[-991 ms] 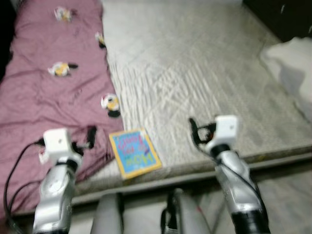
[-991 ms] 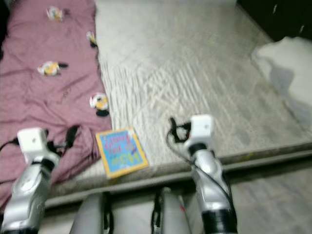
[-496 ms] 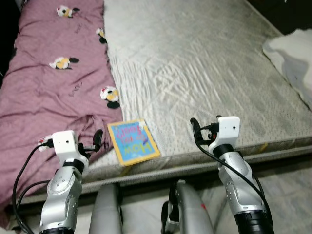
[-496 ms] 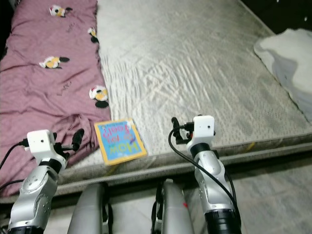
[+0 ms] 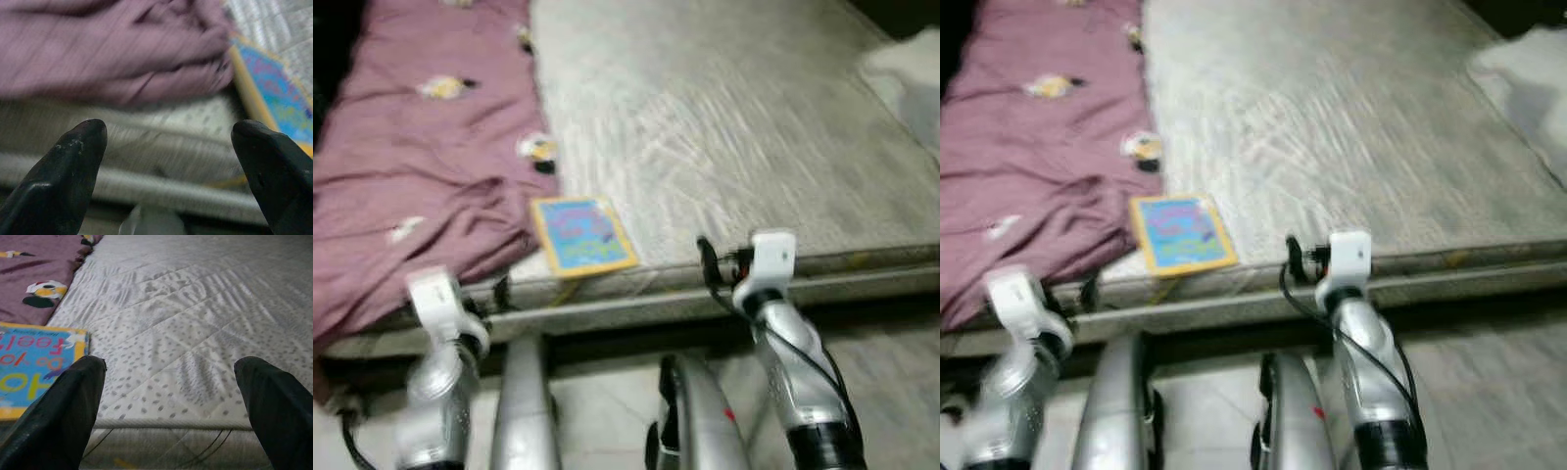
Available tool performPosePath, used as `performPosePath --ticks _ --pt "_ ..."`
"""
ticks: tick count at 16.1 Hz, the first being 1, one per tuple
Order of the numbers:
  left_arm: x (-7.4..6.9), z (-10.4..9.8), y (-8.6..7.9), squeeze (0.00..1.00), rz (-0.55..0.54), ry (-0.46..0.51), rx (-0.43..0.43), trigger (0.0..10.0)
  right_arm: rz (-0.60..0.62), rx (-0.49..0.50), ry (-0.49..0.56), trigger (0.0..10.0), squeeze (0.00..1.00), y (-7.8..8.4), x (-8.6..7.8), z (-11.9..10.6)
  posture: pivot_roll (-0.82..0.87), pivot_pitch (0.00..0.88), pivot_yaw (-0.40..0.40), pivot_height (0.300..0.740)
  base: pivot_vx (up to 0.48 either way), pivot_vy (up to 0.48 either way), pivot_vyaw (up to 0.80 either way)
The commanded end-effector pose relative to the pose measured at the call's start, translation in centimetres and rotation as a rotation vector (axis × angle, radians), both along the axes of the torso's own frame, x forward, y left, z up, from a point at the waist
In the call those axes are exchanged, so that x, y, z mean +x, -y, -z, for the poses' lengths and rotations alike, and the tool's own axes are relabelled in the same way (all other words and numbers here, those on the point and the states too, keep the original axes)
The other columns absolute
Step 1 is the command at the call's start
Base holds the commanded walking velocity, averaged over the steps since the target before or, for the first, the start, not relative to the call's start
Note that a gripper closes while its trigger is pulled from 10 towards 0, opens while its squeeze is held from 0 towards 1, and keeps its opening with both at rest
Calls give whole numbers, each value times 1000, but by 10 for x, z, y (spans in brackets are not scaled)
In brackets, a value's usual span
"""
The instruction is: Clean up the room
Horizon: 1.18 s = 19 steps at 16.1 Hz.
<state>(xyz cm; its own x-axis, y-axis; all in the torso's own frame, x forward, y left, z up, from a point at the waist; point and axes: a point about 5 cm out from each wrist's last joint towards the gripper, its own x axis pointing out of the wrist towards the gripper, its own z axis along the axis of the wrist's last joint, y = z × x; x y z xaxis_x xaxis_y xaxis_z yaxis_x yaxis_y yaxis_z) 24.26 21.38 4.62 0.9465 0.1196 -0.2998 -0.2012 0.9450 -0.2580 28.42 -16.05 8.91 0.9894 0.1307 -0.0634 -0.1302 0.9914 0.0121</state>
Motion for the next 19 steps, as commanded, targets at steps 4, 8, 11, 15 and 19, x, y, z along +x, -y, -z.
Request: performPosePath --ticks 4,8,11,15,19 --pt "10 -11 -6 0 -1 39 20 10000 16 -13 13 10000 0 6 0 -4 11 172 -79 581 0 0 0" --pt "24 -14 0 0 56 62 -50 10000 19 -58 17 10000 0 15 -5 -7 -33 199 -109 581 0 0 0" --pt "33 -12 6 0 72 56 -98 10000 11 -112 20 10000 0 29 -15 -13 -98 213 -141 581 0 0 0" --pt "49 -15 23 0 85 94 -143 10000 29 -172 -24 10000 0 56 -35 -11 -126 215 -154 581 0 0 0" --pt "54 -12 20 0 55 88 -184 10000 18 -194 -12 10000 0 56 -34 -16 -144 213 -159 581 0 0 0"
